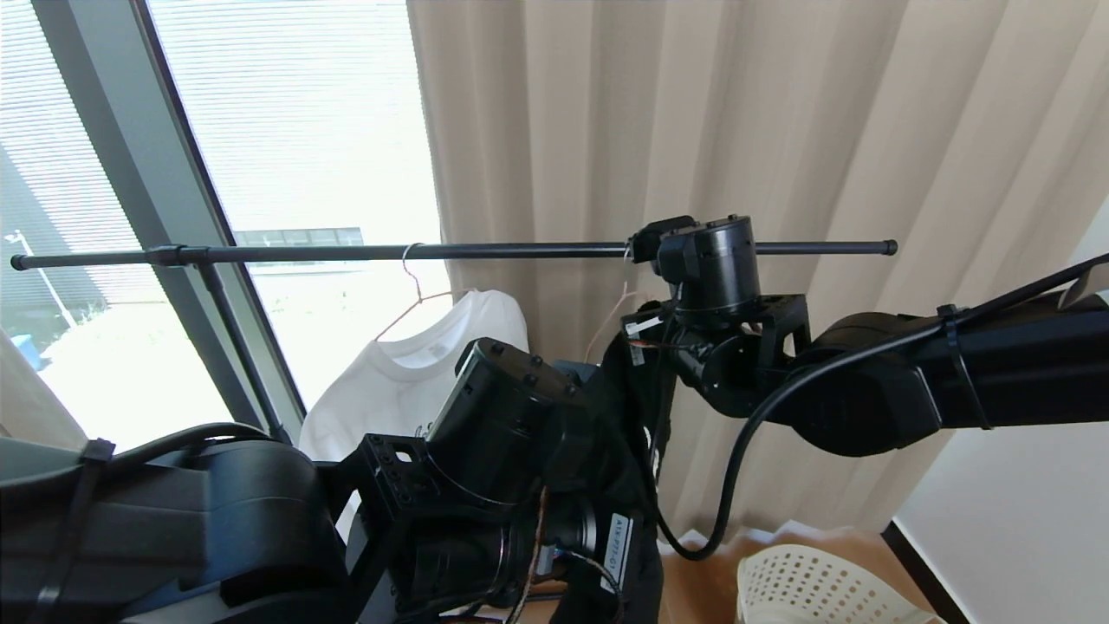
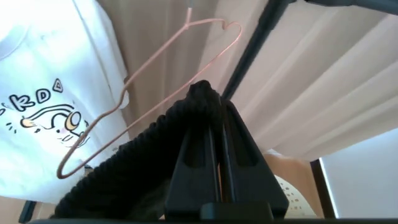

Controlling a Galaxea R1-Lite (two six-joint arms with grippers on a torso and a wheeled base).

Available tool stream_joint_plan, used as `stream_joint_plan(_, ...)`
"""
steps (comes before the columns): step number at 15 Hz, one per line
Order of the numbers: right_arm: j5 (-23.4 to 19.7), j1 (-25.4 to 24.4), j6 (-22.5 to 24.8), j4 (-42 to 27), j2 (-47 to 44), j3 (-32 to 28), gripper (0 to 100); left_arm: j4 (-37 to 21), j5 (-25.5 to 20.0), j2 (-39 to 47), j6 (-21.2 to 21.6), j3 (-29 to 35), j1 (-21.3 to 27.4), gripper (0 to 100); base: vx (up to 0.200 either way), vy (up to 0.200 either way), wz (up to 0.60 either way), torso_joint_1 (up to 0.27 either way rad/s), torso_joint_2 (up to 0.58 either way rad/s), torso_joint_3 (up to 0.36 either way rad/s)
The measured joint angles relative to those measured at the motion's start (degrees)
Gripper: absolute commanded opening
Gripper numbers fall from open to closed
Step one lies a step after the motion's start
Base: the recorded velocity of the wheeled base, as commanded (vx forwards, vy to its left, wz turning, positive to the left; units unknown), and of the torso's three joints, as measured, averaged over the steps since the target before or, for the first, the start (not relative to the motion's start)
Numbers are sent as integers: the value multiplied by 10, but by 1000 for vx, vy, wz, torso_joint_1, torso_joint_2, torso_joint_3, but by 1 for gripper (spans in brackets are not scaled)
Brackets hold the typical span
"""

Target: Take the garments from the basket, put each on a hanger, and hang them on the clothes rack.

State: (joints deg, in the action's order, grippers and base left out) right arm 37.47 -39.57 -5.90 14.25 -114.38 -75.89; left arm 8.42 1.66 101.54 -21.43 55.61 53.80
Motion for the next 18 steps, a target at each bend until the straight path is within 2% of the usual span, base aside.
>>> stream_joint_plan(2, -1, 23, 0, 1, 25, 25, 0, 0, 47, -5, 28, -10, -23, 0, 0, 0, 0, 0, 0, 0)
stream_joint_plan(4, -2, 52, 0, 2, 62, 74, 0, 2, 69, -12, 62, -10, -60, 0, 0, 0, 0, 0, 0, 0)
stream_joint_plan(6, -2, 68, 2, -1, 99, 123, 0, 5, 88, -13, 84, 17, -96, 0, 0, 0, 0, 0, 0, 0)
stream_joint_plan(10, -1, 75, 27, -4, 142, 185, 0, 4, 108, 26, 96, 114, -141, 0, 0, 0, 0, 0, 0, 0)
stream_joint_plan(14, -2, 75, 53, 0, 156, 224, 0, 2, 115, 70, 96, 175, -151, 0, 0, 0, 0, 0, 0, 0)
stream_joint_plan(15, -5, 75, 57, 1, 158, 232, 100, 1, 115, 76, 96, 188, -150, 0, 0, 0, 0, 0, 0, 0)
stream_joint_plan(18, -35, 75, 74, 0, 170, 250, 100, 4, 127, 85, 94, 210, -145, 0, 0, 0, 0, 0, 0, 0)
